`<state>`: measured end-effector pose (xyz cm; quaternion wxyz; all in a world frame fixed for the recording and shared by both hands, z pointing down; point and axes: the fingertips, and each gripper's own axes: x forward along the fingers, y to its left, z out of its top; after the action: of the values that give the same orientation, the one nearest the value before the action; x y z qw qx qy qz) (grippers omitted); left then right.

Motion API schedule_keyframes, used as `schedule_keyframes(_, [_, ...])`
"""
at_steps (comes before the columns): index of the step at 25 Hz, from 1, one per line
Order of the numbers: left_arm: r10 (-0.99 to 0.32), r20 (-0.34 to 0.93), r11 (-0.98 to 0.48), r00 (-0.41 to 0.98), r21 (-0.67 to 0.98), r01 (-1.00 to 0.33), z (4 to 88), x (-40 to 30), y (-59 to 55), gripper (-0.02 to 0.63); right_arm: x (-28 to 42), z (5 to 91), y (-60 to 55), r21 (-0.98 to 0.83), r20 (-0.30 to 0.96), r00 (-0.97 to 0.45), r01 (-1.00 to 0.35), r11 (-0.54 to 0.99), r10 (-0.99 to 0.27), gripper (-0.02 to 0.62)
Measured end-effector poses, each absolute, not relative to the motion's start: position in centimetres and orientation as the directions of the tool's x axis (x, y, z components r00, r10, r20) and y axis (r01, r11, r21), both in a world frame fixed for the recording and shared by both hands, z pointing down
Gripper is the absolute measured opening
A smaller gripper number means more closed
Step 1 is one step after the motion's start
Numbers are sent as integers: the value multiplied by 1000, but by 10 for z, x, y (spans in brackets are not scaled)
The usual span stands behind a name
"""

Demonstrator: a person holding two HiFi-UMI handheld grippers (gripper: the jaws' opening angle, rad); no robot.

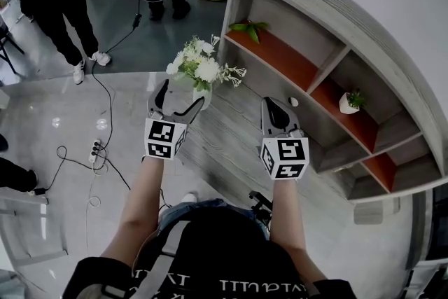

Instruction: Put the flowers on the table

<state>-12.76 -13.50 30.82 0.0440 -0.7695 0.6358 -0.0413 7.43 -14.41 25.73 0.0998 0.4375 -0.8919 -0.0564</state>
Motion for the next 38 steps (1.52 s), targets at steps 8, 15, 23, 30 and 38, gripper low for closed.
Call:
schedule_keyframes(8, [-984, -68, -151, 161, -141, -978, 267, -135, -126, 356, 73, 235, -146, 208, 76, -605, -768, 606, -793, 14])
schedule_keyframes(15, [-989, -126, -60, 83, -177, -982, 238, -149, -118, 59, 70, 225, -146, 221, 53, -610, -765, 605, -791, 14])
schedule_keyframes(23, [-985, -157, -44, 76, -198, -979, 215, -161, -114, 14, 64, 214, -147, 228, 20, -620, -761, 608, -784, 14])
schedule_keyframes(30, [-981, -178, -43, 81, -209, -977, 202, -166, -114, 14, 62, 207, -150, 238, 13, -616, -764, 600, -788, 12])
schedule_keyframes(38, [-978, -184, -55, 96, -216, -975, 197, -164, -118, 14, 61, 205, -153, 250, 13, -614, -762, 597, -789, 12])
